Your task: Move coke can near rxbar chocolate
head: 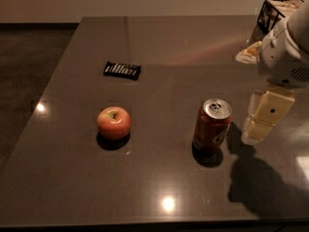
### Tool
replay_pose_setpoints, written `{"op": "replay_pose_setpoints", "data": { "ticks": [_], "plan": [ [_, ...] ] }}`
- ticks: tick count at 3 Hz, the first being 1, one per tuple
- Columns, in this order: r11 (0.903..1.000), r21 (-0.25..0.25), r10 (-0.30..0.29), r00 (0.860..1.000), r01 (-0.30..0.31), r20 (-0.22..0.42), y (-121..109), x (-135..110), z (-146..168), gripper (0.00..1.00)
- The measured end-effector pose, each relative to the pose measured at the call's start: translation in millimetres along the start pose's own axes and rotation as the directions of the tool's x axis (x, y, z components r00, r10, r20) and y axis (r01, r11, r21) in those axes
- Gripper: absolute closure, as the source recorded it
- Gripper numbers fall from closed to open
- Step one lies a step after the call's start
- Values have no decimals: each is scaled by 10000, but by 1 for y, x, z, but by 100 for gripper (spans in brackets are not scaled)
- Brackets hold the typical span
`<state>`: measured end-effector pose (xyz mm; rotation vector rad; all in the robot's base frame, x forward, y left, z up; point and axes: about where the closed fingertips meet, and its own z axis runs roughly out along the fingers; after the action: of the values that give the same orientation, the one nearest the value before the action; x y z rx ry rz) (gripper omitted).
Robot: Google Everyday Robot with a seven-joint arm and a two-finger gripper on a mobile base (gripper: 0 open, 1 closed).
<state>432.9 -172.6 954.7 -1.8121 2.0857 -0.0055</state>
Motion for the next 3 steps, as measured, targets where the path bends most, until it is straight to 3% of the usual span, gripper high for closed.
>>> {"op": "replay_pose_setpoints", "data": {
  "ticks": [2,3],
  "plan": [
    [9982,-474,-333,9949,379,949,12,-14,41,0],
    [9967,-704,-306,9909,401,1313,14,-16,51,19]
  ]
}}
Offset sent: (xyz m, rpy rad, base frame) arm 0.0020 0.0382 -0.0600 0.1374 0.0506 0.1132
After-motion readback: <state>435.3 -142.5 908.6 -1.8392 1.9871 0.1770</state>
